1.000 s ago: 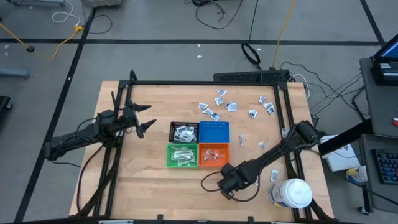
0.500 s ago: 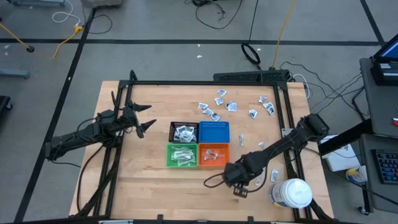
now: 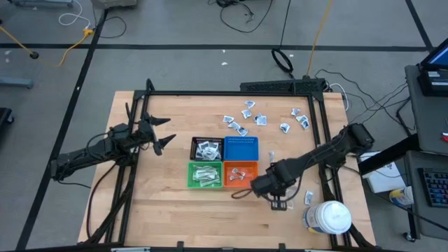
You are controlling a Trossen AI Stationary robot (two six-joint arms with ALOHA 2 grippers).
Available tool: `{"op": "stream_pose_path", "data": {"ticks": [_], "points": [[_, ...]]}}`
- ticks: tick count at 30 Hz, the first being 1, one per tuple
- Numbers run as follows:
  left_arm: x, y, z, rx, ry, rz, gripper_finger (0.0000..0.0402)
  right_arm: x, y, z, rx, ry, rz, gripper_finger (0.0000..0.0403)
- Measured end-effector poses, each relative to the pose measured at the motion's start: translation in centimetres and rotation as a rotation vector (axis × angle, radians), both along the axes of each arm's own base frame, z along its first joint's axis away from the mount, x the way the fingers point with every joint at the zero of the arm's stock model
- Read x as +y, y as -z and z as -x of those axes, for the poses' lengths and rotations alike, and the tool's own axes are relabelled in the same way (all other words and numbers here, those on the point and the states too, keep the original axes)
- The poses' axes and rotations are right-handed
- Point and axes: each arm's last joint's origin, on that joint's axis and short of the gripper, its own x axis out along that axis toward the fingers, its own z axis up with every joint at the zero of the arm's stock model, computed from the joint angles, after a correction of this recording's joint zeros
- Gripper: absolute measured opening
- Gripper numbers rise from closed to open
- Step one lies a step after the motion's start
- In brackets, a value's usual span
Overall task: Pick & Place First Aid Supplies
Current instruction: Put the ointment pack into the orange bin
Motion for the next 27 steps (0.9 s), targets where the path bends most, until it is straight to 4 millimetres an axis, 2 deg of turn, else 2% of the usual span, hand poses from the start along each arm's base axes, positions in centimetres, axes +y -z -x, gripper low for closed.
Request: {"op": "stream_pose_path", "data": {"ticks": [7, 16, 24, 27], "points": [[0.0, 0.0, 0.0, 0.000, 0.000, 0.000, 0.0365, -2.1, -1.2, -3.8, -0.088, -0.003, 0.018, 0.0000], [0.0, 0.0, 0.0, 0.000, 0.000, 0.000, 0.0365, -4.6, -1.8, -8.3, -0.120, -0.002, 0.015, 0.0000], [0.0, 0.0, 0.0, 0.000, 0.000, 0.000, 0.0365, -5.9, -2.7, -10.9, -0.121, 0.002, 0.019, 0.0000], [0.0, 0.0, 0.0, 0.000, 0.000, 0.000, 0.0365, -6.2, -2.1, -11.5, -0.132, -0.002, 0.074, 0.0000]]}}
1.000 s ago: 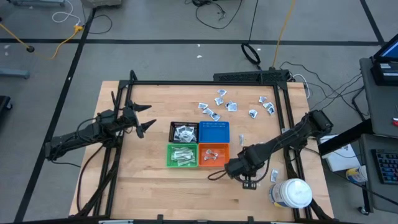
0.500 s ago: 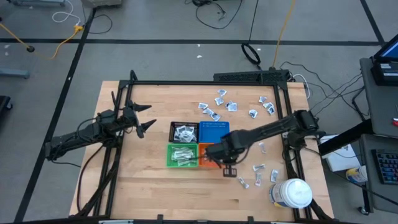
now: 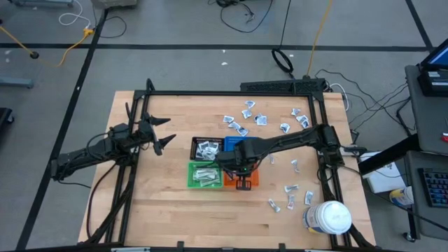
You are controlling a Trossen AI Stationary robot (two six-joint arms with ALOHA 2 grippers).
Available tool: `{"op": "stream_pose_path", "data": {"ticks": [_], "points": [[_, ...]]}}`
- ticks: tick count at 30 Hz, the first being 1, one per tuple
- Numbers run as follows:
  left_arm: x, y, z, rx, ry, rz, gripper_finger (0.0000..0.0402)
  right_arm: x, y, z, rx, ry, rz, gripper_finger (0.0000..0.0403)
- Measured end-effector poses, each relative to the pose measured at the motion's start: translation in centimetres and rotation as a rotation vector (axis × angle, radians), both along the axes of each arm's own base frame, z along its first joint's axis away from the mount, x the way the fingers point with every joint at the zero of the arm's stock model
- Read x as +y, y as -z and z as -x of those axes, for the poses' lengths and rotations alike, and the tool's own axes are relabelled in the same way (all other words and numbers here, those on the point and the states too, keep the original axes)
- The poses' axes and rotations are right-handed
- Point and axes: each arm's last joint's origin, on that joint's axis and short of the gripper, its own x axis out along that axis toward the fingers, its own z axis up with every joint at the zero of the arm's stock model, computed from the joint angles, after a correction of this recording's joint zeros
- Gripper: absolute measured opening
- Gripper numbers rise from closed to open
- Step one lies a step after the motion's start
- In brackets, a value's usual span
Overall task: Pick & Place First Aid Supplies
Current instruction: Put the ointment pack into the orange bin
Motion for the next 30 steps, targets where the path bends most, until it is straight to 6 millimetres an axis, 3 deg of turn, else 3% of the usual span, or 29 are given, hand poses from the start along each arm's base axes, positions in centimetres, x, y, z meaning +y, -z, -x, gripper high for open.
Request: {"op": "stream_pose_path", "data": {"ticks": [11, 17, 30], "points": [[0.0, 0.0, 0.0, 0.000, 0.000, 0.000, 0.0365, 0.1, 5.4, -1.1, 0.075, -0.016, 0.054, 0.0000], [0.0, 0.0, 0.0, 0.000, 0.000, 0.000, 0.0365, 0.1, 6.2, -1.1, 0.074, -0.016, 0.058, 0.0009], [0.0, 0.0, 0.0, 0.000, 0.000, 0.000, 0.0365, 0.0, 6.2, -1.1, 0.065, 0.023, 0.079, 0.0148]]}}
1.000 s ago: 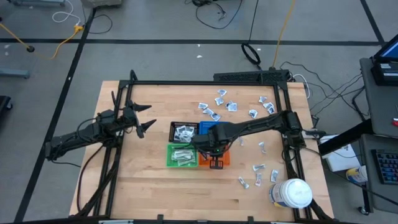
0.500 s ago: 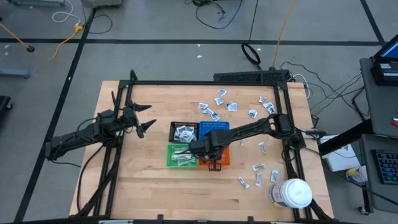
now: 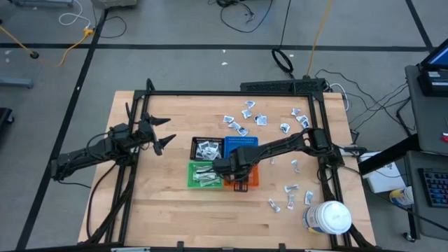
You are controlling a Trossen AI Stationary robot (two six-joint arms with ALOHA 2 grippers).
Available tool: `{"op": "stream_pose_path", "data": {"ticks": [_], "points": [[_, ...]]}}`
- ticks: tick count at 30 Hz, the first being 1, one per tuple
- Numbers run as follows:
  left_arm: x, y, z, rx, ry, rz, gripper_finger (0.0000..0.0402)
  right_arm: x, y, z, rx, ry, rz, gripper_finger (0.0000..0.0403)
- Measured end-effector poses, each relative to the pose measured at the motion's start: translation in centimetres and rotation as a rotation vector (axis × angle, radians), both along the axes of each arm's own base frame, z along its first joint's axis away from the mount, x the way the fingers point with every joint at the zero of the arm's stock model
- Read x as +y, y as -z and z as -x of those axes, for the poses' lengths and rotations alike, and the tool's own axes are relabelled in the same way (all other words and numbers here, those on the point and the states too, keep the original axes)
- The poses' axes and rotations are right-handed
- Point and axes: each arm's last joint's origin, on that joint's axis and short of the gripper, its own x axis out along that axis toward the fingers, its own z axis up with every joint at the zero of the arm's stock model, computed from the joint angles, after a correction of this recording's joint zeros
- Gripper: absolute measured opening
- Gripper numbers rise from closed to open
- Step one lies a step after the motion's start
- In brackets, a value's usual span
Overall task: Pick & Place First Aid Supplies
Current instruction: Put the ointment pack into the orange bin
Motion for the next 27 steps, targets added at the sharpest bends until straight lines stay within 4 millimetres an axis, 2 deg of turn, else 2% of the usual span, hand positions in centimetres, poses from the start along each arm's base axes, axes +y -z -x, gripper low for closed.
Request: {"op": "stream_pose_path", "data": {"ticks": [4, 13, 20, 27], "points": [[0.0, 0.0, 0.0, 0.000, 0.000, 0.000, 0.0365, -0.1, -1.6, 0.4, -0.035, 0.091, -0.008, 0.0156], [0.0, 0.0, 0.0, 0.000, 0.000, 0.000, 0.0365, -0.2, -4.1, 1.3, -0.080, 0.378, -0.030, 0.0141], [0.0, 0.0, 0.0, 0.000, 0.000, 0.000, 0.0365, -0.3, -4.2, 1.7, -0.048, 0.620, -0.024, 0.0139], [0.0, 0.0, 0.0, 0.000, 0.000, 0.000, 0.0365, 1.3, -4.2, 2.4, -0.013, 0.646, -0.004, 0.0139]]}}
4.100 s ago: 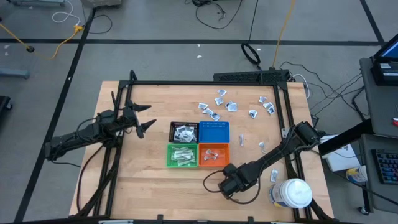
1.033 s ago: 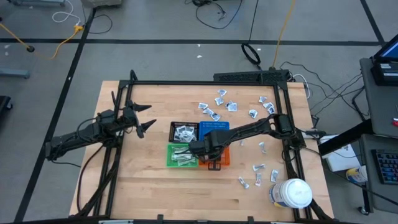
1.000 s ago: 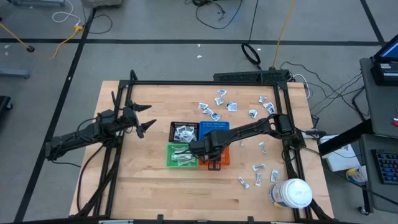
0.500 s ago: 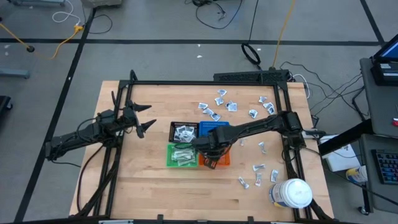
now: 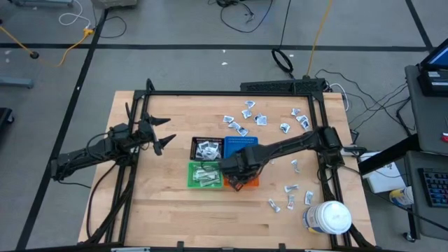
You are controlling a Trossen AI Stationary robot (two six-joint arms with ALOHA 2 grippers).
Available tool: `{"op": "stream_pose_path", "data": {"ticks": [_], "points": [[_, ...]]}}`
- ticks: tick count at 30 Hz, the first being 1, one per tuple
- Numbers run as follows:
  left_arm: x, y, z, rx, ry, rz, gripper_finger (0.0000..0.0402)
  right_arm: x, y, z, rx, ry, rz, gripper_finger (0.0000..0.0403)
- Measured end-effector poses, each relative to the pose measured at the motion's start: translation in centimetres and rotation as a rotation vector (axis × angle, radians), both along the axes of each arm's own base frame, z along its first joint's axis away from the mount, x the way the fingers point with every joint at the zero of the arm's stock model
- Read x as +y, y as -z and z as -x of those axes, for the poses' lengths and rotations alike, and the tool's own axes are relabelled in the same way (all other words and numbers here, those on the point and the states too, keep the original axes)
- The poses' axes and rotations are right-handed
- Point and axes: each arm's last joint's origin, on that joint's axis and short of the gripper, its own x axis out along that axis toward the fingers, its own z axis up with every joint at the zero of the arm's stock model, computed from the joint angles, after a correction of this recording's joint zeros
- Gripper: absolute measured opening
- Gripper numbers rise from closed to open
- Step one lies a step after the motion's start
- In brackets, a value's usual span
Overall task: Pick & Place First Aid Supplies
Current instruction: Put the ointment pack into the orange bin
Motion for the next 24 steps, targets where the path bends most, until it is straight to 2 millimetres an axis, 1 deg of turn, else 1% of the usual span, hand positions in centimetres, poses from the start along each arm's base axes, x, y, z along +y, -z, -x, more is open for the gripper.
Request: {"op": "stream_pose_path", "data": {"ticks": [14, 18, 24], "points": [[0.0, 0.0, 0.0, 0.000, 0.000, 0.000, 0.0365, 5.6, 0.0, 2.0, 0.039, 0.048, 0.011, 0.0139], [0.0, 0.0, 0.0, 0.000, 0.000, 0.000, 0.0365, 6.8, -0.6, 3.3, 0.004, 0.074, -0.004, 0.0139], [0.0, 0.0, 0.0, 0.000, 0.001, 0.000, 0.0365, 7.4, 0.0, 6.0, 0.022, 0.125, 0.001, 0.0139]]}}
